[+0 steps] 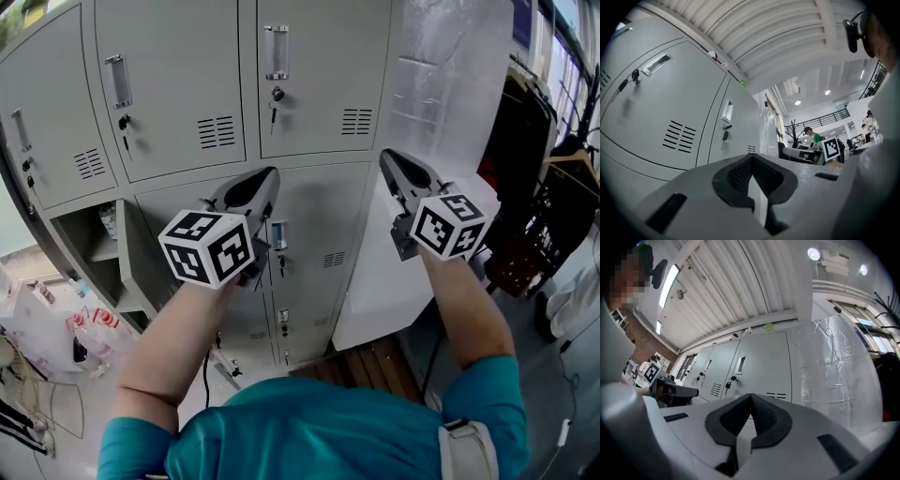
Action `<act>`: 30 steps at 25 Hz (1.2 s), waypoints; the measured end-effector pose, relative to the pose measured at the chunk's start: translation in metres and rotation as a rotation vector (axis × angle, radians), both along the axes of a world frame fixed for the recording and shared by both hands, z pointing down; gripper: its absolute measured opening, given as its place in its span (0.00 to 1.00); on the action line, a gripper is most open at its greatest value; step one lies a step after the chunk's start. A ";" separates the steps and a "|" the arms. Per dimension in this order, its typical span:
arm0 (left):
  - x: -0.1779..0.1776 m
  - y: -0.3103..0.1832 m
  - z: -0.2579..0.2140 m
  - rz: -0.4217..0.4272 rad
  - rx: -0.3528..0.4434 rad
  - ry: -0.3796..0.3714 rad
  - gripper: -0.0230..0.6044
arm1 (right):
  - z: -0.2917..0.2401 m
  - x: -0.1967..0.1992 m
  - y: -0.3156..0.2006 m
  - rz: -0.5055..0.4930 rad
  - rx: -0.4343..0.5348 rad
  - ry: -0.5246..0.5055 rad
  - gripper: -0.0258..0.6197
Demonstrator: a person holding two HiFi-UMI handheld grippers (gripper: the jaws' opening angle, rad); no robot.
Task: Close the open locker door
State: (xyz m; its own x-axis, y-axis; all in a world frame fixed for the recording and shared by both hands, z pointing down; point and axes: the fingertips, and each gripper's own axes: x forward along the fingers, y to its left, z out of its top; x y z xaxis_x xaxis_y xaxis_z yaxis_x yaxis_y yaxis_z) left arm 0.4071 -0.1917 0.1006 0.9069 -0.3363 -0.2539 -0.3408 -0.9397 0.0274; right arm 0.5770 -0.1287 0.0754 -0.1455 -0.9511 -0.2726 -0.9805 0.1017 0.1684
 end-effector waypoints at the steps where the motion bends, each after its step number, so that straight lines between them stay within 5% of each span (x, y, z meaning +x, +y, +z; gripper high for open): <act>1: 0.002 0.001 0.000 0.001 -0.002 0.001 0.04 | 0.000 0.000 0.001 -0.001 -0.001 0.000 0.04; 8: -0.008 0.007 0.001 -0.058 -0.016 0.003 0.04 | 0.005 -0.012 -0.006 -0.064 -0.017 0.000 0.04; 14: -0.034 0.025 0.029 -0.082 -0.042 -0.037 0.04 | 0.023 -0.066 -0.016 -0.223 -0.034 -0.001 0.04; 25: -0.216 0.069 0.126 -0.374 -0.205 -0.124 0.04 | 0.135 -0.292 -0.030 -0.916 -0.180 -0.002 0.04; 30: -0.307 0.072 0.162 -0.465 -0.219 -0.144 0.04 | 0.188 -0.363 -0.022 -1.036 -0.254 0.008 0.18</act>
